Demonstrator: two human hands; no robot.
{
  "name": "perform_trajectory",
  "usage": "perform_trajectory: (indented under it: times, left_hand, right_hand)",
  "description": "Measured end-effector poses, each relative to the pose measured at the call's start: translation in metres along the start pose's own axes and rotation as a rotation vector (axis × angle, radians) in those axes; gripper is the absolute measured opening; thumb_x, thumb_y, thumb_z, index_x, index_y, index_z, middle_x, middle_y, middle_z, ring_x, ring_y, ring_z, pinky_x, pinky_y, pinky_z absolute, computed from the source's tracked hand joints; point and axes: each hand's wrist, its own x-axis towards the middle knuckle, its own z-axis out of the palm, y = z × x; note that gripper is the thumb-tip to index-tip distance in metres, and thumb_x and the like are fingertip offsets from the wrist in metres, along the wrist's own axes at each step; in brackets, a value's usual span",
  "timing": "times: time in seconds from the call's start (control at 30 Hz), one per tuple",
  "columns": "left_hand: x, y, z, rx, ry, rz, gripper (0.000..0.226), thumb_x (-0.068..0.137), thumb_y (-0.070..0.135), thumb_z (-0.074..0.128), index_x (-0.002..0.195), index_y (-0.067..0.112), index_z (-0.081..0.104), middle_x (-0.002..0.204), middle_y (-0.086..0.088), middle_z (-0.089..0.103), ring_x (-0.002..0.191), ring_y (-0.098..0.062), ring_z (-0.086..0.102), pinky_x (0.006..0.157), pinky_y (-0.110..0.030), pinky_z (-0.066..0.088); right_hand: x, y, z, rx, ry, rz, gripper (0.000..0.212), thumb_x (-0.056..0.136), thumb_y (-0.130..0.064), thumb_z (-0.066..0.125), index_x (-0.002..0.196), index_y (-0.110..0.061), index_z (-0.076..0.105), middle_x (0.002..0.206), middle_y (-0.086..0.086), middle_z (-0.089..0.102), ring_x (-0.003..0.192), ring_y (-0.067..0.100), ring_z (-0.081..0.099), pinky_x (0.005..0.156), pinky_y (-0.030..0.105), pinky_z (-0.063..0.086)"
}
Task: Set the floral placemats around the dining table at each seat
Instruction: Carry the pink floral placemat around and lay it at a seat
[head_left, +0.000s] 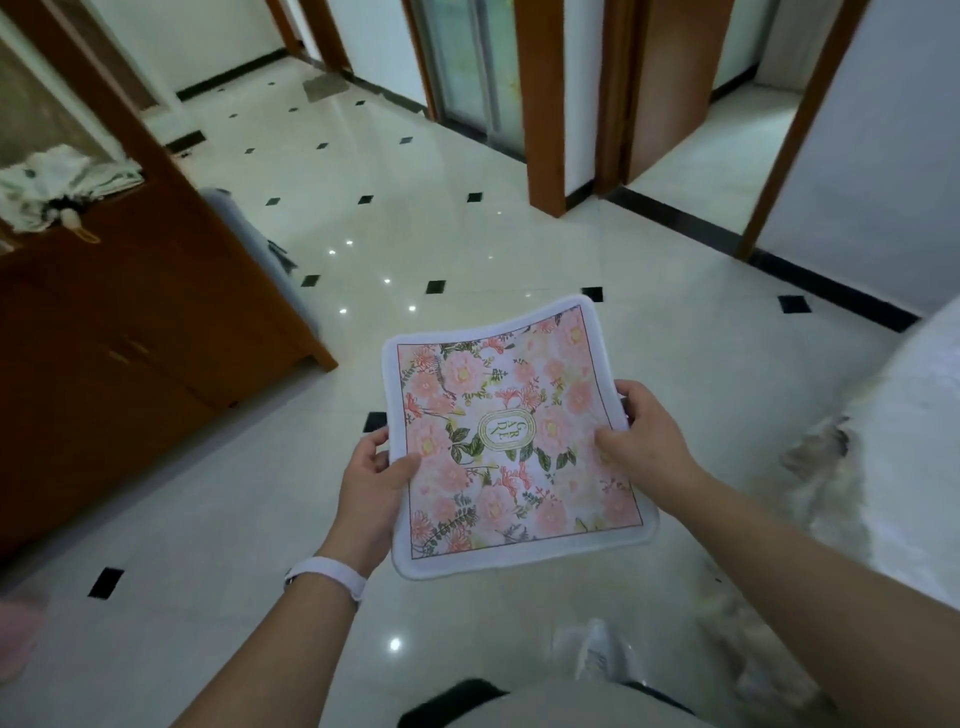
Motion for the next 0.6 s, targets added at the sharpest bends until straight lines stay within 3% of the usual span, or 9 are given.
perform_trajectory:
  times: [0.1, 0.27, 0.37, 0.47, 0.6]
  left_hand:
    - [0.032, 0.008, 0.037, 0.011, -0.084, -0.016, 0.034, 0.091, 0.006, 0.062, 0.12, 0.024, 0.054, 0.099, -0.01, 0.073, 0.083, -0.033, 0.073, 0.07, -0.05, 0.06]
    - [0.085, 0.021, 0.091, 0.018, -0.244, -0.051, 0.036, 0.091, 0.002, 0.06, 0.116, 0.027, 0.056, 0.101, -0.011, 0.073, 0.087, -0.034, 0.072, 0.071, -0.05, 0.059]
    - [0.12, 0.03, 0.117, 0.047, -0.33, -0.051, 0.038, 0.091, 0.0, 0.06, 0.12, 0.024, 0.055, 0.099, -0.011, 0.072, 0.083, -0.032, 0.072, 0.065, -0.043, 0.059]
    - [0.165, 0.042, 0.142, 0.067, -0.411, -0.048, 0.04, 0.09, -0.001, 0.06, 0.124, 0.02, 0.054, 0.099, -0.012, 0.071, 0.077, -0.028, 0.071, 0.058, -0.036, 0.057]
    - [0.227, 0.074, 0.176, 0.076, -0.562, -0.033, 0.036, 0.091, -0.002, 0.059, 0.11, 0.028, 0.058, 0.096, -0.01, 0.072, 0.076, -0.027, 0.072, 0.061, -0.04, 0.058]
  right_hand:
    - [0.021, 0.003, -0.027, 0.045, 0.101, 0.05, 0.041, 0.086, -0.007, 0.059, 0.118, -0.031, 0.051, 0.1, -0.001, 0.065, 0.081, 0.022, 0.068, 0.069, 0.039, 0.06]
    - [0.05, 0.011, -0.056, 0.039, 0.264, 0.118, 0.041, 0.085, -0.006, 0.059, 0.115, -0.032, 0.052, 0.098, 0.001, 0.065, 0.076, 0.026, 0.069, 0.067, 0.042, 0.06]
    - [0.067, 0.008, -0.065, 0.053, 0.341, 0.147, 0.04, 0.085, -0.005, 0.059, 0.114, -0.031, 0.052, 0.097, 0.0, 0.065, 0.077, 0.027, 0.069, 0.068, 0.048, 0.06]
    - [0.089, -0.001, -0.07, 0.051, 0.426, 0.177, 0.04, 0.086, -0.005, 0.059, 0.116, -0.029, 0.052, 0.099, -0.002, 0.065, 0.079, 0.024, 0.069, 0.069, 0.045, 0.061]
    - [0.127, -0.022, -0.07, 0.065, 0.573, 0.23, 0.039, 0.085, -0.006, 0.058, 0.116, -0.03, 0.051, 0.1, -0.005, 0.065, 0.08, 0.016, 0.069, 0.062, 0.033, 0.059]
